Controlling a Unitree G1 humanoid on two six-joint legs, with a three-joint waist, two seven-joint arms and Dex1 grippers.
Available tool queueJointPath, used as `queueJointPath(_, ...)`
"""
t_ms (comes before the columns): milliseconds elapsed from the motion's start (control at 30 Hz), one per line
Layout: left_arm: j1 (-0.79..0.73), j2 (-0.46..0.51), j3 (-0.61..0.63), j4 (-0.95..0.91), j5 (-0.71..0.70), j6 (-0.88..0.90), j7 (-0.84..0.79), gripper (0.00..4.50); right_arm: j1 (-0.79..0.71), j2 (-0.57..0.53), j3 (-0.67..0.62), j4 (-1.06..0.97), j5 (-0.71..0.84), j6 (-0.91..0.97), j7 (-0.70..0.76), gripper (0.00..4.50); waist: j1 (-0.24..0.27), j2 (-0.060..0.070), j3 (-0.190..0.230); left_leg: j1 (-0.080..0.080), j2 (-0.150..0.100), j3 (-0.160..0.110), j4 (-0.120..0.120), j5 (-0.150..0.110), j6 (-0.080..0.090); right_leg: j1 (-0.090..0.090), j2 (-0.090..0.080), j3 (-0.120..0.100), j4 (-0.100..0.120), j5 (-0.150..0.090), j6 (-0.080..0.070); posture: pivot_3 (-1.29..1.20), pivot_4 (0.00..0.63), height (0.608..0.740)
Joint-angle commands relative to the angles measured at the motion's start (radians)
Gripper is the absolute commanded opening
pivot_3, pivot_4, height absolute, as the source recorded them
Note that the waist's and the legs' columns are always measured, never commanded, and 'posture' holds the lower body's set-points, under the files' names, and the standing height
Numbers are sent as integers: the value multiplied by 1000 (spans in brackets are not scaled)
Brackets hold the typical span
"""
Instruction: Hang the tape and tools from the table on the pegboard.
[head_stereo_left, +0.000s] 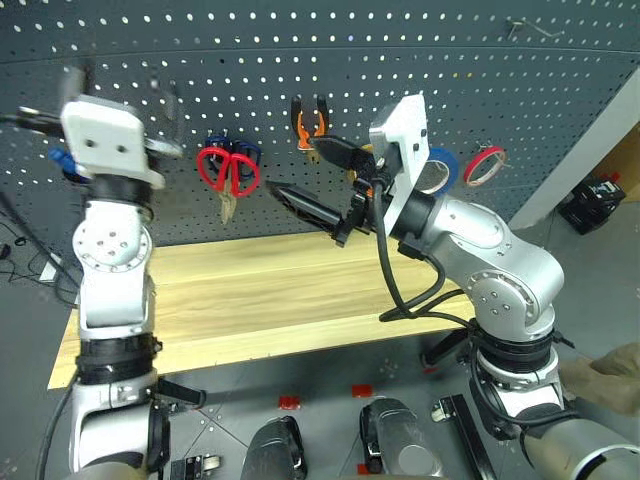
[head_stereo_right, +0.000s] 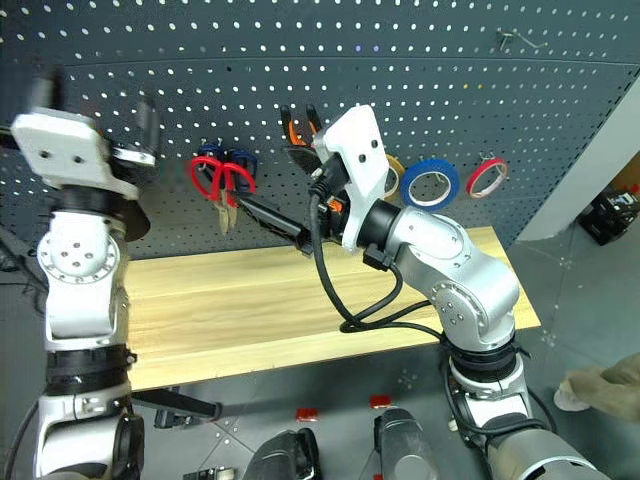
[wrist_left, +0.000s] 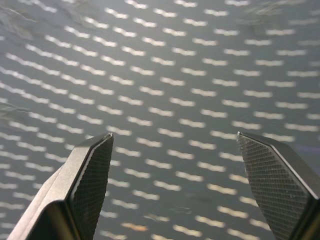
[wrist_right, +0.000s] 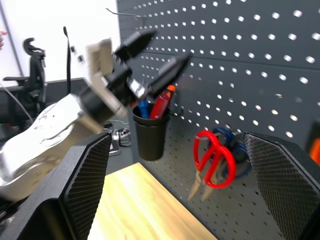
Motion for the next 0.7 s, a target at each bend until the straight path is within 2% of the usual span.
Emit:
queueJointPath(33,81,-44,8,-114,-172,260,-58,4166,54,-33,11,-25,-46,-74,3,4500,-2,1,-4,1,0,0,0,0,0,0,0,0,0,0,0,-247,125,740)
queueJointPath(233,199,-78,19,-227,-155,473,11,4166,199,-90,37,-6,-128,-172,0,4500,5,1,-7,2,1,-2,0,1,-1,1,3,1,1,0,0,-215,117,740)
queueJointPath(333,278,-95,33,-248,-174,520,6,4166,327,-103,56,57,-229,-317,-23,4500,14,1,-19,2,0,-2,0,1,-1,1,3,1,1,0,0,-205,111,740)
queueJointPath(467,348,-116,64,-227,-176,485,-3,4166,447,-99,46,202,-356,-556,-63,4500,34,2,-29,2,1,0,-1,1,-1,1,3,2,0,0,0,-188,96,740)
queueJointPath(700,450,-153,111,-161,-138,391,18,4166,537,-108,-26,432,-407,-771,-68,4500,62,6,-55,4,1,-1,-1,0,1,3,3,2,0,0,-1,-165,67,740)
